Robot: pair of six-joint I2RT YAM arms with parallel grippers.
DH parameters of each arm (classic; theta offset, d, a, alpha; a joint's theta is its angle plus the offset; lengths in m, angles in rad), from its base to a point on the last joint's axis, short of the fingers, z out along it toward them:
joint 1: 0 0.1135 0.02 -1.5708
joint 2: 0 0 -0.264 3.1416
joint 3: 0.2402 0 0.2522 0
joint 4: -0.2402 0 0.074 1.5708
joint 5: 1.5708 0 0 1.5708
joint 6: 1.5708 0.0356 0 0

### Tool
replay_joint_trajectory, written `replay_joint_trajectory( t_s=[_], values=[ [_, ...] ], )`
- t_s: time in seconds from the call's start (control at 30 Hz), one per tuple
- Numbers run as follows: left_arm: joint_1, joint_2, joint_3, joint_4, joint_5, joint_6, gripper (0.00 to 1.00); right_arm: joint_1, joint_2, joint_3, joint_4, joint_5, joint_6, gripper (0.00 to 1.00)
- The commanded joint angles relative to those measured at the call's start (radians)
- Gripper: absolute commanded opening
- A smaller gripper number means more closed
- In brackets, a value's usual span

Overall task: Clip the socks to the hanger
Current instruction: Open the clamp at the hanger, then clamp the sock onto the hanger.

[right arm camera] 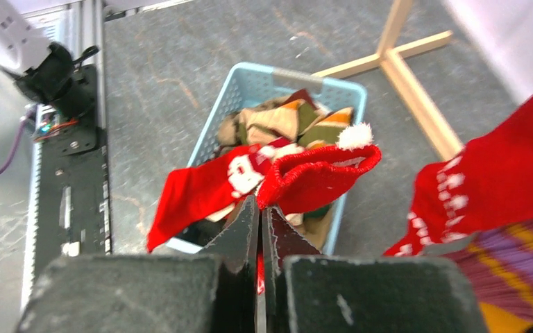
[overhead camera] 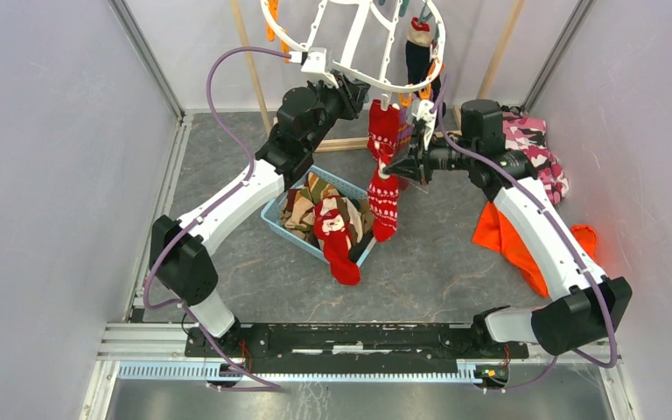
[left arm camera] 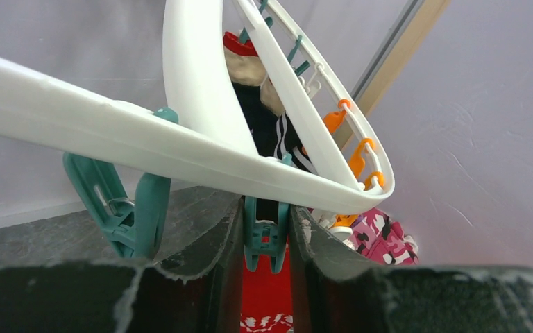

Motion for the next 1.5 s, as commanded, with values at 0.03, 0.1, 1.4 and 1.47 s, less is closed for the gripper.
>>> replay_joint_trajectory(
  t_s=[0.03,0.1,1.4,1.47],
  values=[
    [-0.026,-0.042,0.071,-0.073,-0.091,-0.029,0.02,0.021,0.018,0.171,-0.018,0.171,-0.07,0.0],
    [-0.032,-0.048,0.073,-0.097,-0.119,-0.052,0.02,0.024,0.011,0.173,0.021,0.203,-0.081,0.0],
    [-0.037,-0.064,0.095,-0.187,-0.194,-0.168,0.02,0.213,0.188,0.211,0.309,0.646,0.067,0.0],
    [-0.038,-0.063,0.097,-0.189,-0.192,-0.17,0.02,0.213,0.192,0.219,0.316,0.653,0.07,0.0]
  ],
)
